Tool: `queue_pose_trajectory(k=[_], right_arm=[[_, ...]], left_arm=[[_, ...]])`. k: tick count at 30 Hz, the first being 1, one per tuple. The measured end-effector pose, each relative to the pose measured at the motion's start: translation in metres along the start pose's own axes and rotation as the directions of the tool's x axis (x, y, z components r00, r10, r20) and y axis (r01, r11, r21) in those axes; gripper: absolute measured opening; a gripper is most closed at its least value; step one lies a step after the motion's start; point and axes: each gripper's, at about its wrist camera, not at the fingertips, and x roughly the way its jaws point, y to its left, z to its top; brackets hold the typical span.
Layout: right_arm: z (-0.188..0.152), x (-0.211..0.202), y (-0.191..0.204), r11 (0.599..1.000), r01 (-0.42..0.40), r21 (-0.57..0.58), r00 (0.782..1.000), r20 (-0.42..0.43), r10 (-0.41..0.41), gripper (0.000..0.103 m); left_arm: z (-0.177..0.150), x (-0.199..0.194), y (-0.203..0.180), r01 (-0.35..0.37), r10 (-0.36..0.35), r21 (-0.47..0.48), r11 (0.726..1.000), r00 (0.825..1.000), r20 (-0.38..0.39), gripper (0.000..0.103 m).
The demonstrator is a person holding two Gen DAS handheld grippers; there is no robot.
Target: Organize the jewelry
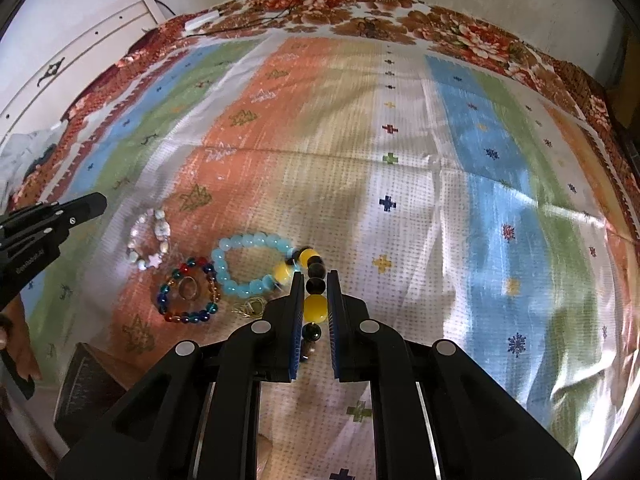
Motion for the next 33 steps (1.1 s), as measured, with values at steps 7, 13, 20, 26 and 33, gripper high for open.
queue_pose_trajectory(k=[7, 13, 20, 26, 33], right_arm=[[-0.001, -0.005, 0.001, 1.000, -0.012, -0.003, 1.000, 0.008, 0.012, 0.012], [-0.003, -0.006, 0.002, 1.000, -0.020, -0.006, 1.000, 0.004, 0.020, 0.012], [-0.003, -0.006, 0.002, 1.000, -0.024, -0.007, 1.000, 0.000, 0.024, 0.012], [-0.001, -0.005, 0.002, 1.000, -0.029, -0.006, 1.000, -0.002, 0.029, 0.012], [-0.002, -0.006, 0.005, 0.999, -0.035, -0.016, 0.999, -0.003, 0.035, 0.012]], left_arm=[[-0.001, 0.005, 0.005, 0.001, -0.001, -0.024, 1.000, 1.000, -0.017, 0.000], [-0.003, 0.018, 0.016, -0.019, 0.015, -0.055, 0.998, 0.997, -0.074, 0.003], [-0.005, 0.029, 0.023, -0.043, 0.035, -0.067, 0.997, 0.993, -0.114, 0.033], [-0.008, 0.044, 0.025, -0.070, 0.061, -0.050, 0.996, 0.986, -0.157, 0.037], [-0.009, 0.065, 0.023, -0.089, 0.083, -0.022, 0.996, 0.976, -0.203, 0.038]])
